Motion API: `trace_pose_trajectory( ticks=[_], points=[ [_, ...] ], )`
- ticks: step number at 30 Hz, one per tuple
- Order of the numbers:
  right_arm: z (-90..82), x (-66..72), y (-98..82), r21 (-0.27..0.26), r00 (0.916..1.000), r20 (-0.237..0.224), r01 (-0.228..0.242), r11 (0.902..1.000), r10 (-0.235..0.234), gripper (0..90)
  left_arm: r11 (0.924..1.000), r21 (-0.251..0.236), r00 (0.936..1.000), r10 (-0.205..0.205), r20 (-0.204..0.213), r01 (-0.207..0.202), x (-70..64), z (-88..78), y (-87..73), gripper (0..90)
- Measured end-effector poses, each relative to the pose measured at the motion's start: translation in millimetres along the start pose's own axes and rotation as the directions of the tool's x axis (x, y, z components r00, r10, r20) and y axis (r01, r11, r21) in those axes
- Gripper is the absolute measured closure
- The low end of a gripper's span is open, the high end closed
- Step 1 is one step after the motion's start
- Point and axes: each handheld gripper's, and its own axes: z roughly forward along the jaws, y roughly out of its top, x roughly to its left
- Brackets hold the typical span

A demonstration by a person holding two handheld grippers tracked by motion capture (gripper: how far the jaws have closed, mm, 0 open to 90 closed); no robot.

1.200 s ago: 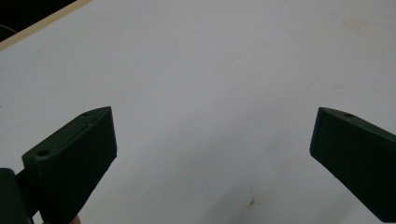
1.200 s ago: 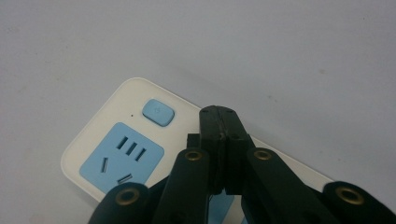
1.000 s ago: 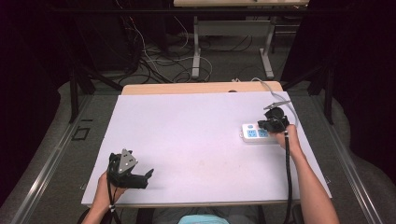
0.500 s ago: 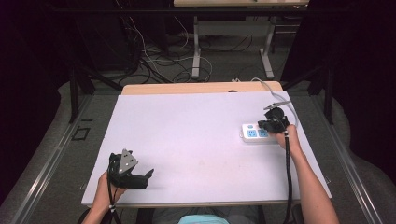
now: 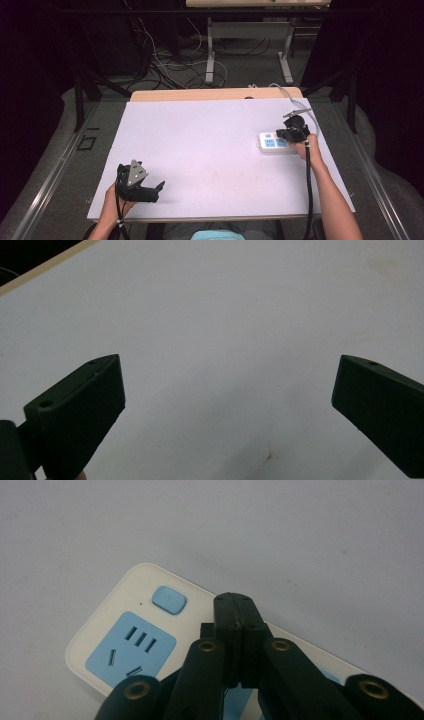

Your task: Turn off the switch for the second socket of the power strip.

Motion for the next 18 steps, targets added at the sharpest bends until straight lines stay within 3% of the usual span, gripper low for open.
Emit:
trace_pose_trajectory(
  ticks=[8,9,18],
  points=[
    [0.5,-0.1,-0.3,-0.001,0.9999,0.001,-0.012,0.9999,0.012,90.0,1.0,0.002,1.0,0.0,-0.005,0.0,-0.2,-0.6,0.2,0.5],
    [0.4,0.2,-0.4,0.003,0.9996,-0.005,-0.029,0.9996,0.029,90.0,1.0,0.002,1.0,0.0,-0.004,0.0,-0.2,-0.5,0.3,0.5],
    [0.0,-0.9,-0.8,0.003,0.9997,-0.008,-0.022,0.9998,0.022,90.0,1.0,-0.002,1.0,-0.003,-0.007,0.003,-0.4,-0.1,0.0,0.5]
  ],
)
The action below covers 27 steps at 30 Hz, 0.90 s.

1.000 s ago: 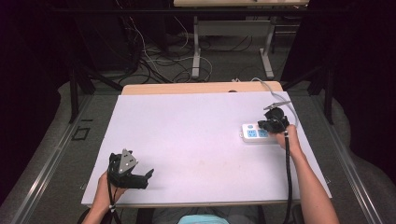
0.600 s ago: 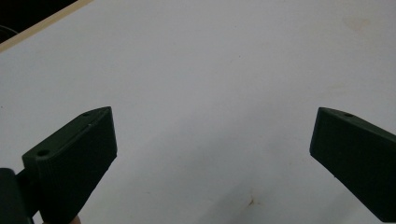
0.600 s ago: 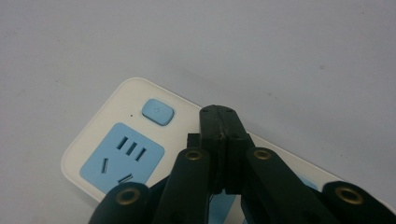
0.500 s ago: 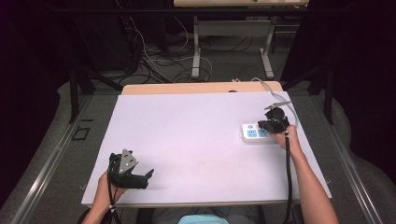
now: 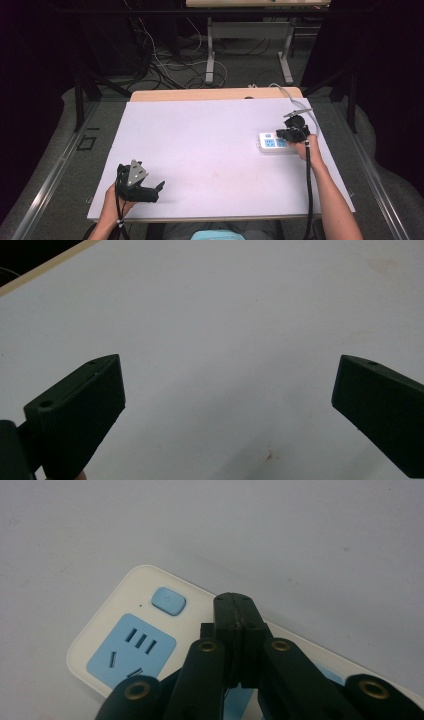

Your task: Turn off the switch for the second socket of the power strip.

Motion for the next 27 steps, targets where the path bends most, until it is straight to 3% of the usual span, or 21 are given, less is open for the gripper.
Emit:
trace_pose_trajectory(
  ticks=[27],
  points=[
    [0.1,-0.1,-0.1,-0.008,1.0,0.001,0.004,1.0,-0.004,90.0,1.0,0.004,1.0,0.007,0.001,-0.007,0.5,-0.2,-0.1,0.6]
  ],
)
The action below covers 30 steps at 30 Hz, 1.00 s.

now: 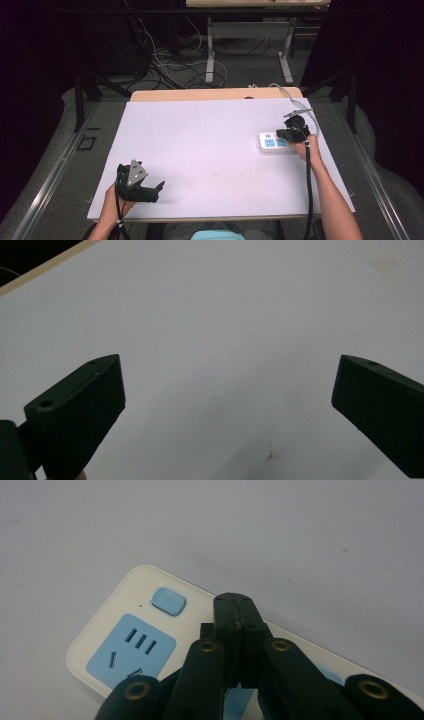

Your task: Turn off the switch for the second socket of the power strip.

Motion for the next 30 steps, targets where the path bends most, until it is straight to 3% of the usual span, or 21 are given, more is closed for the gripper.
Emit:
trace_pose_trajectory(
  ticks=[24,30],
  points=[
    [-0.4,0.0,-0.4,-0.006,1.0,0.002,-0.001,1.0,0.001,90.0,1.0,0.003,1.0,0.003,-0.005,-0.003,0.3,-0.3,0.1,0.6],
    [-0.7,2.4,0.1,-0.002,0.9995,0.015,0.027,0.9996,-0.027,90.0,1.0,0.004,1.0,0.004,-0.001,-0.004,0.7,-0.6,0.1,0.6]
  ],
)
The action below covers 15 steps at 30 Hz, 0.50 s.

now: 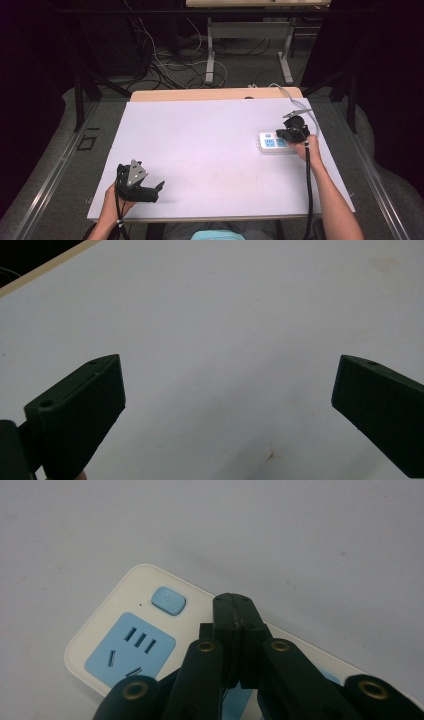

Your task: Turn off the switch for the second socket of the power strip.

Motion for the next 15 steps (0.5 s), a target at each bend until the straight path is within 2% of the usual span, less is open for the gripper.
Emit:
trace_pose_trajectory(
  ticks=[2,4,15],
  points=[
    [-1.6,1.4,0.7,-0.019,0.9999,0.003,-0.011,0.9998,0.011,90.0,1.0,-0.001,1.0,-0.002,0.003,0.002,-0.1,0.0,0.0,0.6],
    [-2.0,2.3,1.5,-0.013,0.9999,0.013,0.008,0.9999,-0.008,90.0,1.0,0.0,1.0,0.0,0.002,0.0,-0.1,0.0,0.0,0.6],
    [-1.7,2.4,1.4,-0.015,1.0,0.009,0.004,0.9999,-0.004,90.0,1.0,-0.005,1.0,-0.002,0.0,0.002,-0.8,0.7,0.0,0.6]
  ],
)
